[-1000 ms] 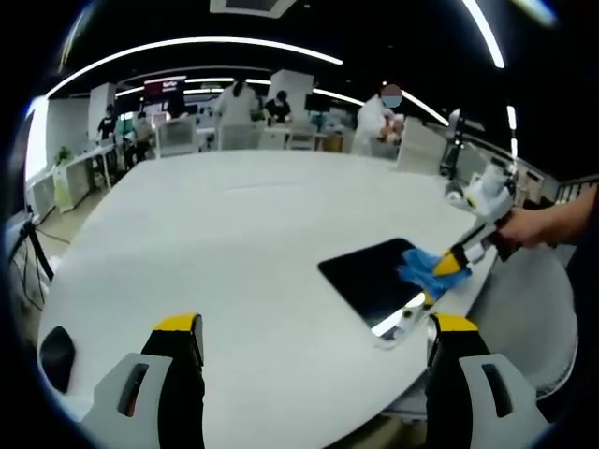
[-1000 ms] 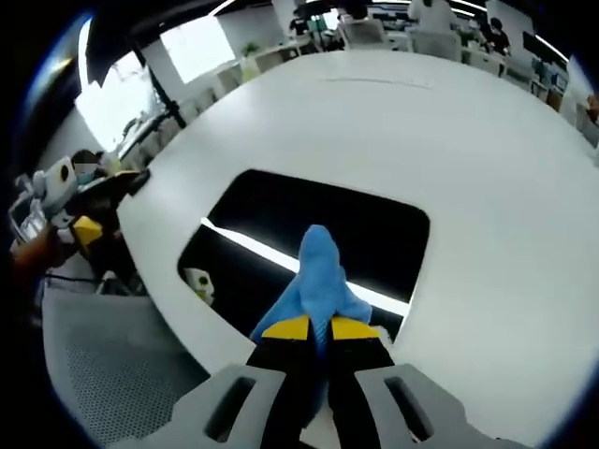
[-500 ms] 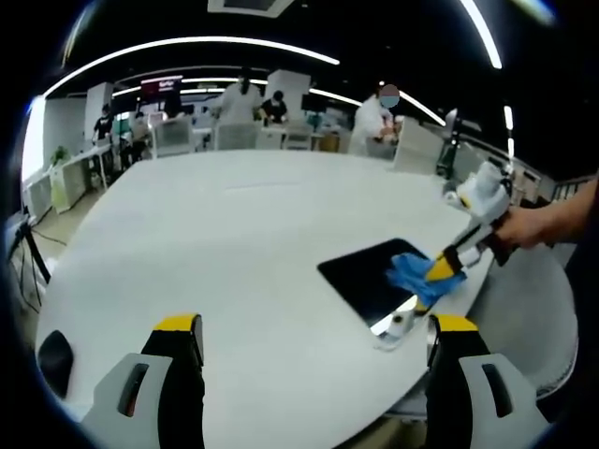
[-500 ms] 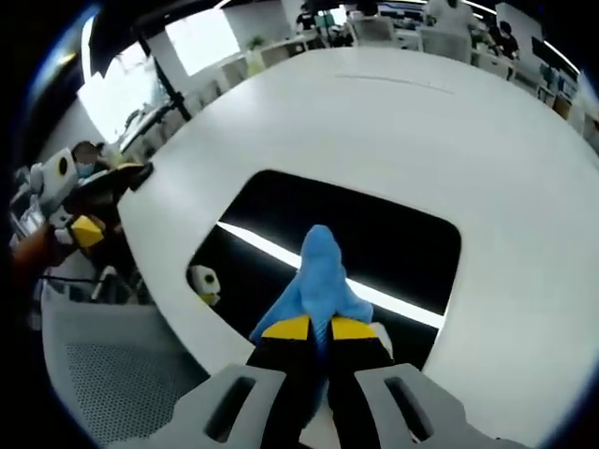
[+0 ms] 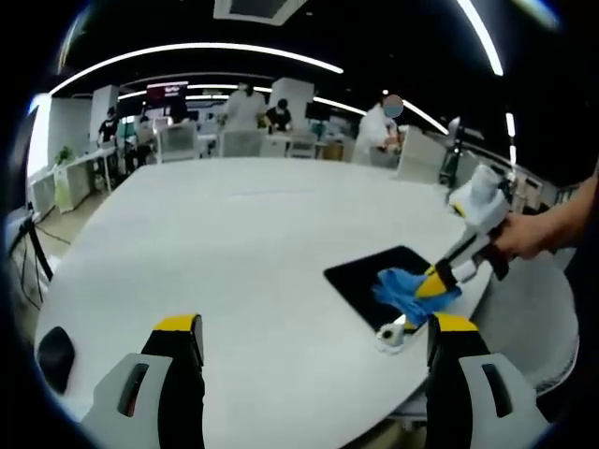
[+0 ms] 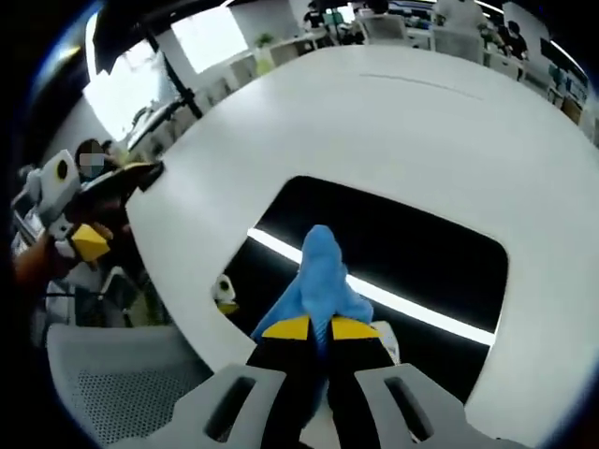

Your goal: Wipe the mirror surface with the cleaning cloth until all visible marks leave the cleaned area.

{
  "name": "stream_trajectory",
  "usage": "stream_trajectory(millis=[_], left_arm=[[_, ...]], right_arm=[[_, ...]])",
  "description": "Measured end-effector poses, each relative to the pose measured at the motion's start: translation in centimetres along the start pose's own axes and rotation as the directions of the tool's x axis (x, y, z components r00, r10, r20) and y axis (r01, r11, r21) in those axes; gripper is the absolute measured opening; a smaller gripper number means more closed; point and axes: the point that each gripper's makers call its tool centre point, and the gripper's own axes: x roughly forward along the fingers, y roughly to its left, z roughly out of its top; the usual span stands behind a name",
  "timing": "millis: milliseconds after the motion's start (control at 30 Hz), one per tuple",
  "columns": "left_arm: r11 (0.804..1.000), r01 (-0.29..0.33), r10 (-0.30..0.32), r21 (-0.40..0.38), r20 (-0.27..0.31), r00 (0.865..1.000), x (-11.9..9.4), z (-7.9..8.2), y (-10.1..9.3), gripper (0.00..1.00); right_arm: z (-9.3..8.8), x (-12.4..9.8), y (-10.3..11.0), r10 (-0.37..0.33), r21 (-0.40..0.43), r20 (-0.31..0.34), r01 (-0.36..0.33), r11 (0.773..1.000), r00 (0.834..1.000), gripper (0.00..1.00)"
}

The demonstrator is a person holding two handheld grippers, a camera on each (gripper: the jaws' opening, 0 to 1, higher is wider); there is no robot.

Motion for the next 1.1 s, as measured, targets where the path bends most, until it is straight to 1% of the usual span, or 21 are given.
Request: stream_trajectory(millis=[100, 333, 367, 400, 433, 467, 500, 533, 633, 700, 767, 867, 967, 1100], left_arm=[[1.000, -0.004, 0.004, -0.007, 0.001, 1.000, -0.2, -0.3, 0.1, 1.00], [1.000, -0.007, 0.007, -0.021, -0.001, 1.000, -0.5, -0.8, 0.0, 1.00], [1.000, -0.007, 0.007, -0.022, -0.001, 1.000, -0.6, -0.8, 0.0, 1.00], [1.000, -0.008, 0.008, -0.023, -0.001, 1.000, -0.5, -0.8, 0.1, 1.00], [1.000, -0.007, 0.007, -0.023, 0.000, 1.000, -0.6, -0.8, 0.1, 1.00], [1.000, -0.007, 0.007, -0.021, 0.001, 1.000, -0.7, -0.6, -0.1, 1.00], [1.000, -0.007, 0.007, -0.021, 0.003, 1.000, -0.7, -0.5, -0.1, 1.00], [1.000, -0.008, 0.008, -0.021, 0.005, 1.000, -0.8, -0.5, 0.0, 1.00], [1.000, -0.011, 0.012, -0.020, 0.007, 1.000, -0.9, -0.4, 0.2, 1.00], [1.000, -0.017, 0.017, -0.024, 0.004, 1.000, -1.0, -0.5, 0.4, 1.00], [0.999, -0.019, 0.019, -0.028, 0.003, 1.000, -1.2, -0.5, 0.4, 1.00], [1.000, -0.017, 0.017, -0.019, -0.001, 1.000, -1.4, -0.5, 0.3, 1.00], [1.000, -0.019, 0.019, -0.019, -0.006, 1.000, -1.4, -0.6, 0.5, 1.00], [1.000, -0.013, 0.013, -0.009, -0.014, 1.000, -1.2, -0.5, 0.3, 1.00]], right_arm=[[0.4, 0.5, 1.0, 0.009, -0.014, -0.002, -0.009, 1.000, 1.000, 0.01], [1.0, 1.2, 2.4, 0.030, -0.013, -0.004, -0.030, 0.999, 1.000, 0.01], [1.1, 1.4, 2.8, 0.028, -0.023, -0.008, -0.028, 0.999, 1.000, 0.01], [1.3, 1.5, 3.0, 0.020, -0.069, -0.013, -0.020, 0.997, 1.000, 0.01], [1.4, 1.8, 3.3, 0.013, -0.094, -0.018, -0.015, 0.995, 1.000, 0.01], [1.6, 2.0, 3.8, 0.009, -0.136, -0.024, -0.012, 0.991, 1.000, 0.01], [1.8, 2.3, 4.3, 0.015, -0.142, -0.023, -0.018, 0.990, 1.000, 0.01], [2.0, 2.5, 4.7, 0.021, -0.121, -0.022, -0.024, 0.992, 1.000, 0.01], [2.4, 2.9, 5.3, 0.035, -0.117, -0.028, -0.038, 0.992, 0.999, 0.01], [2.6, 3.2, 6.1, 0.043, -0.154, -0.024, -0.046, 0.987, 0.999, 0.01], [2.7, 3.4, 6.2, 0.023, -0.199, -0.039, -0.030, 0.980, 0.999, 0.01], [2.8, 3.4, 6.0, 0.030, -0.182, -0.044, -0.037, 0.983, 0.999, 0.01], [2.7, 3.4, 6.0, 0.036, -0.193, -0.036, -0.042, 0.980, 0.999, 0.01], [2.7, 3.3, 6.0, 0.035, -0.196, -0.033, -0.041, 0.980, 0.999, 0.01]])
